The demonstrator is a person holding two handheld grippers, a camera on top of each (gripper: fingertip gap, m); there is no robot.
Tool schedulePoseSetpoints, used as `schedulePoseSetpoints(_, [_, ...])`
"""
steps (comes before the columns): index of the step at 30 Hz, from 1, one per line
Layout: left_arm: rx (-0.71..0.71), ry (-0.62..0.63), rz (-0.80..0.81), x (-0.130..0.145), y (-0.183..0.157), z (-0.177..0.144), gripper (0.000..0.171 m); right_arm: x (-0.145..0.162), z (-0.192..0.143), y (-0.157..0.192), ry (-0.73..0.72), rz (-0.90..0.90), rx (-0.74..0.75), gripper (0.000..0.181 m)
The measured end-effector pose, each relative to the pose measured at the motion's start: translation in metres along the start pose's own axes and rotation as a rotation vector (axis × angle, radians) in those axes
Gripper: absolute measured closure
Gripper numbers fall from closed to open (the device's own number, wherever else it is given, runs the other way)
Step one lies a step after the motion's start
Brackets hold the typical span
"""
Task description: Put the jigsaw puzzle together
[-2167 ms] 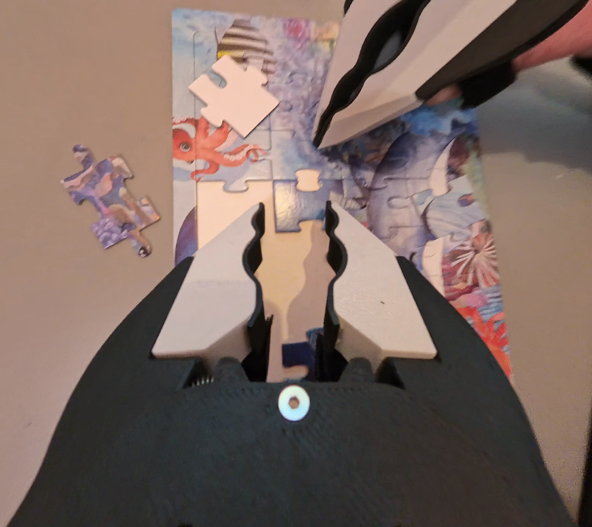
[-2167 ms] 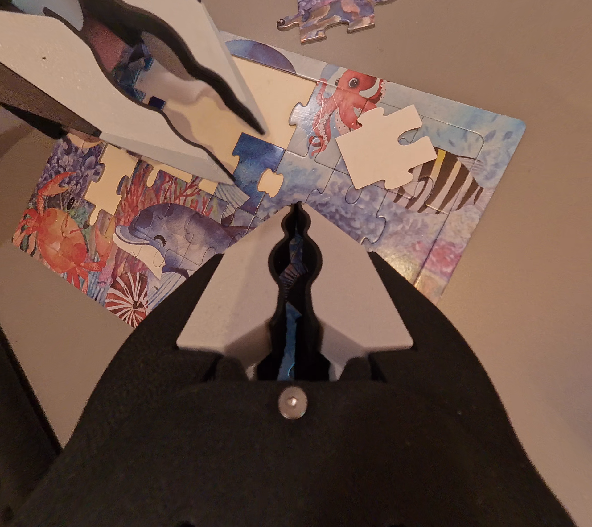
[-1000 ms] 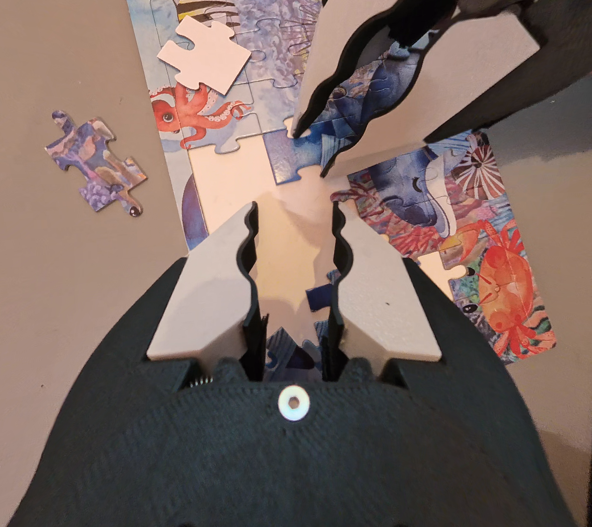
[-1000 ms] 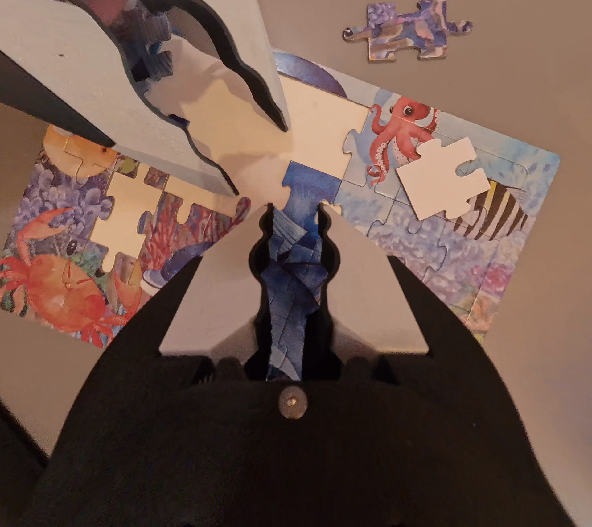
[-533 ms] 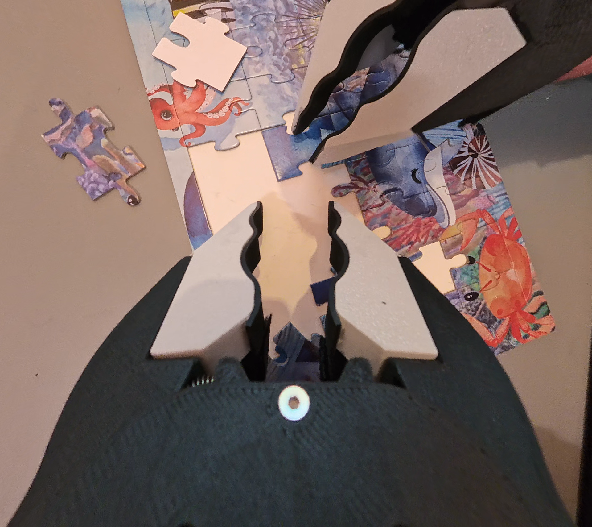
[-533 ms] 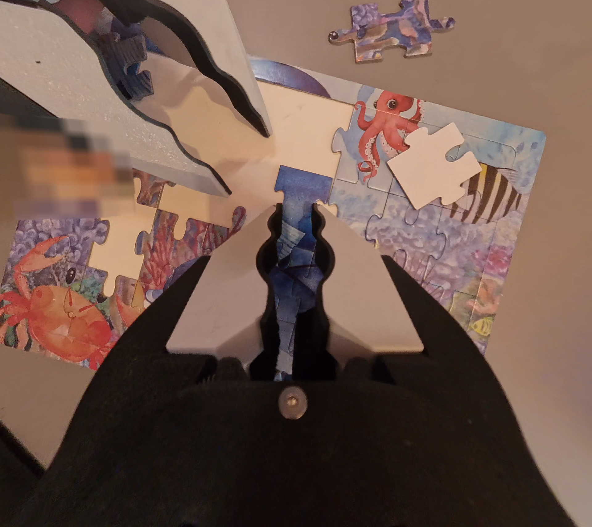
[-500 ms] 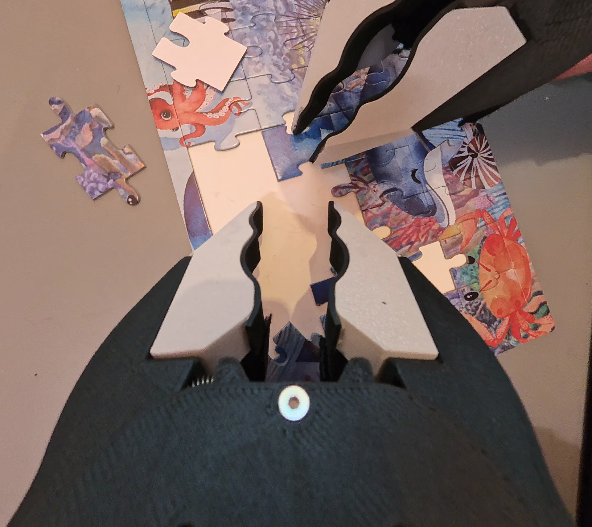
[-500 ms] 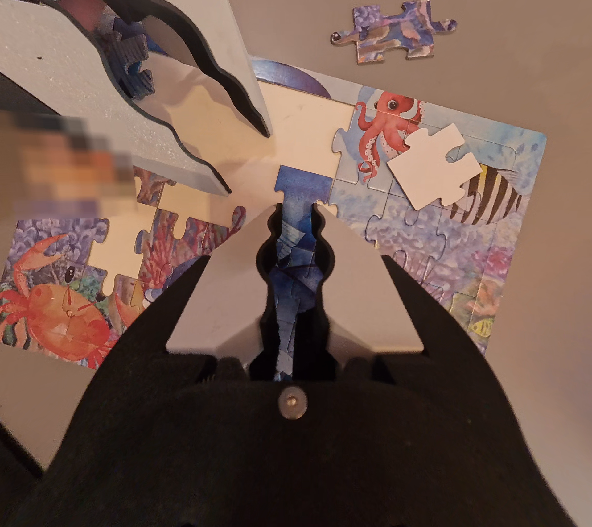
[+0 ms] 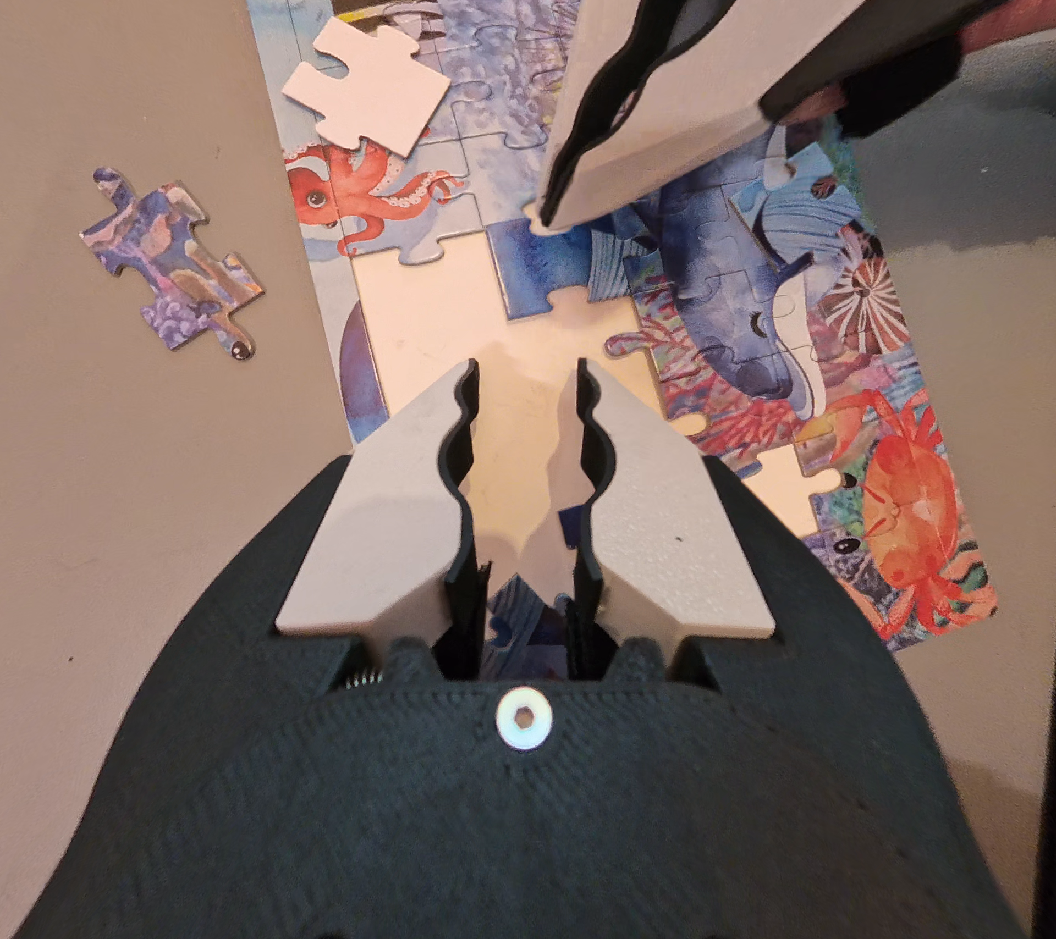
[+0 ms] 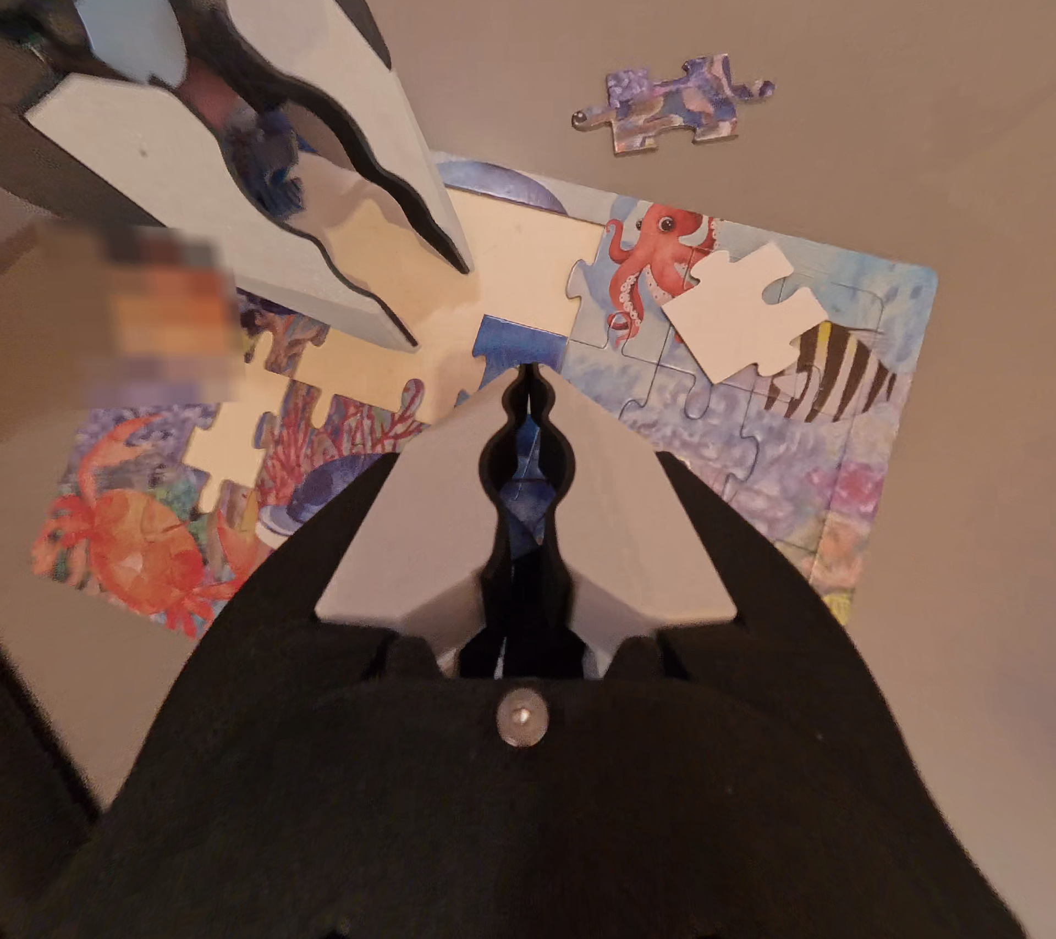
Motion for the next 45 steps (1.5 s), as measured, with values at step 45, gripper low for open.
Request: schedulePoseSetpoints(45, [0.239, -0.245, -0.061, -0.049, -0.031, 0.013, 0.141, 0.023, -0.001, -0.022, 0.049, 0.07, -0.063, 0.181])
Point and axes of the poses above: each gripper's, where its closed fingertips meet, z out along the fingers, x out of its underside, y = z × x across the jaws, the point moved 2 cm from there along -z, back along the fingers, and after that the axes turned 10 degrees about x, right-handed, at the moved point
